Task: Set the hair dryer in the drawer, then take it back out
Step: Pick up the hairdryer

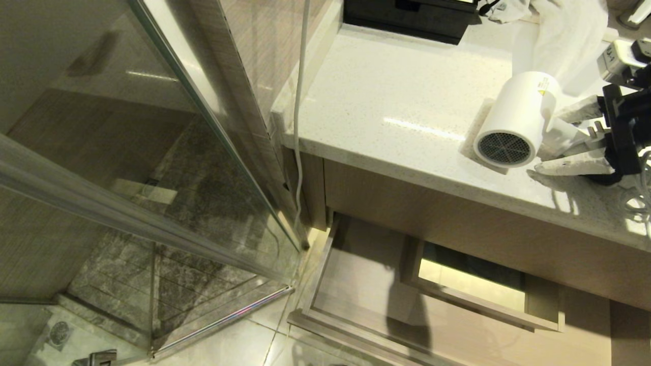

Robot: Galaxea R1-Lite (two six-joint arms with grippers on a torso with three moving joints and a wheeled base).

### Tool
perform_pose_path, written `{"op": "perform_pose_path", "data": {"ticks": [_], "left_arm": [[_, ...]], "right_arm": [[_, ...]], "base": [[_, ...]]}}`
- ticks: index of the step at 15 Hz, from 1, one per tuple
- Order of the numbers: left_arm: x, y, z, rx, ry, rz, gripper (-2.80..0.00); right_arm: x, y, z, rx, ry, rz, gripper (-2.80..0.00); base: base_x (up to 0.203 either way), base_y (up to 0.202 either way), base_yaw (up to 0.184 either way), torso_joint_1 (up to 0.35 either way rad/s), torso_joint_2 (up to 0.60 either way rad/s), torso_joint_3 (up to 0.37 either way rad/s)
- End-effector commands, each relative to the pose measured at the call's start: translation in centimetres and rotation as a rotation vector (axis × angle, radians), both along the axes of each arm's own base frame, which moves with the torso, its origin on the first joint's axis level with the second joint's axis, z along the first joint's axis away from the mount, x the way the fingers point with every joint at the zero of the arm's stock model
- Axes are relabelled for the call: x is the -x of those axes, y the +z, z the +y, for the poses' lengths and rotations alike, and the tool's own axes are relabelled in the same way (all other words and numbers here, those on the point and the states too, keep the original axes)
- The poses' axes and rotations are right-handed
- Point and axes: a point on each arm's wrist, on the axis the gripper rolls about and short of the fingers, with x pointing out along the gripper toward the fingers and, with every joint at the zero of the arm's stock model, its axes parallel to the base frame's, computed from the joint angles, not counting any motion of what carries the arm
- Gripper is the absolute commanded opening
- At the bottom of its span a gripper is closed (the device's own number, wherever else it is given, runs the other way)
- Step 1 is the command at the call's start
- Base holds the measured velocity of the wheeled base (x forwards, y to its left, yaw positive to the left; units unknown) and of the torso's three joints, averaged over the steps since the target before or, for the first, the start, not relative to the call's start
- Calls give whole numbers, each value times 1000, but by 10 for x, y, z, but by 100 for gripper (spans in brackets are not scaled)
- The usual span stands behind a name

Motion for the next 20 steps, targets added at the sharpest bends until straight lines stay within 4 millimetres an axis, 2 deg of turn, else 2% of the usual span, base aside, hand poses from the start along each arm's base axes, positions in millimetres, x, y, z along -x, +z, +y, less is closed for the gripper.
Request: {"op": "perform_pose_path", "data": {"ticks": [1,8,12,20], "left_arm": [[0,0,0,0,0,0,-280],[0,0,0,0,0,-1,-280],[0,0,0,0,0,-1,-280],[0,0,0,0,0,-2,-280]], "right_arm": [[-3,-4,0,-2,7,18,-280],[8,-2,0,-3,1,50,-280],[25,9,-4,29,-71,24,-280],[61,28,-7,-25,-265,28,-280]], "base": [[0,0,0,0,0,0],[0,0,0,0,0,0],[0,0,0,0,0,0],[0,0,0,0,0,0]]}}
